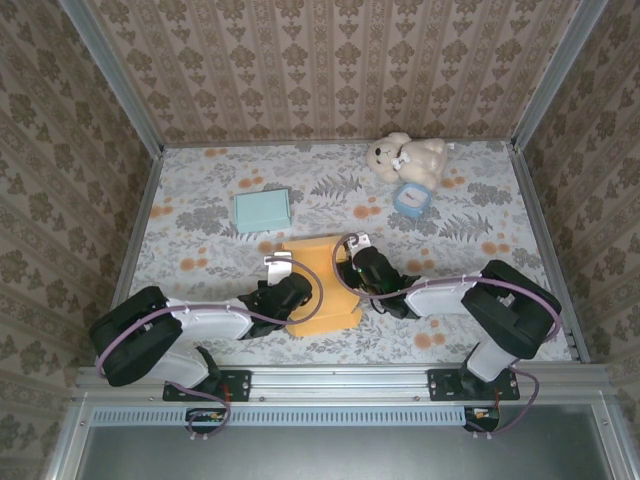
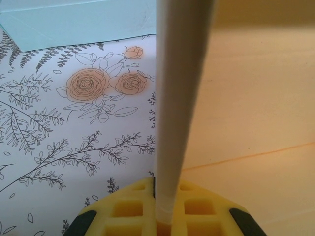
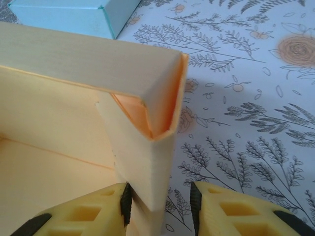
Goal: Fold the paper box
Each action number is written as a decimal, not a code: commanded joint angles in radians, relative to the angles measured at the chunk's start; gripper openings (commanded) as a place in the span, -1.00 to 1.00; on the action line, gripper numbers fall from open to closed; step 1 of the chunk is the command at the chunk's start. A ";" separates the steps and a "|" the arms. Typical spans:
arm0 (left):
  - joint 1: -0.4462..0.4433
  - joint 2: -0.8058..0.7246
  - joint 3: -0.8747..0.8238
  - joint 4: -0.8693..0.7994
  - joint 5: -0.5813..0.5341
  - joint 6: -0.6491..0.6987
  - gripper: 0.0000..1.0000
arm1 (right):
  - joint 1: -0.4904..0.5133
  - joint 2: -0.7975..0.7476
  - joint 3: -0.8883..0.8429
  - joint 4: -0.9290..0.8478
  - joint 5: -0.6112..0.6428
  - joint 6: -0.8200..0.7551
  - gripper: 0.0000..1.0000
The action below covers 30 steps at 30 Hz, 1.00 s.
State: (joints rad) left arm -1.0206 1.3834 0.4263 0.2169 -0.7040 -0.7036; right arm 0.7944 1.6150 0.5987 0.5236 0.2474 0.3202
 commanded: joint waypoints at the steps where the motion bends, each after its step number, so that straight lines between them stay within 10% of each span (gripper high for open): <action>1: -0.006 -0.012 0.019 0.034 0.021 0.000 -1.00 | -0.010 0.034 0.035 0.031 -0.045 -0.031 -0.24; 9: -0.006 -0.018 0.011 0.035 0.016 -0.009 -1.00 | -0.021 0.067 0.058 0.032 -0.005 -0.028 -0.46; 21: -0.029 -0.032 0.056 -0.210 -0.175 -0.207 -1.00 | 0.026 0.147 0.221 -0.444 0.729 0.127 -0.48; 30: -0.050 -0.027 0.071 -0.231 -0.205 -0.226 -1.00 | 0.028 0.138 0.196 -0.380 0.671 0.113 -0.44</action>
State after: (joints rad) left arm -1.0740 1.3823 0.5068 0.1158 -0.7681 -0.8948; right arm 0.8818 1.7332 0.8326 0.2375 0.7303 0.4454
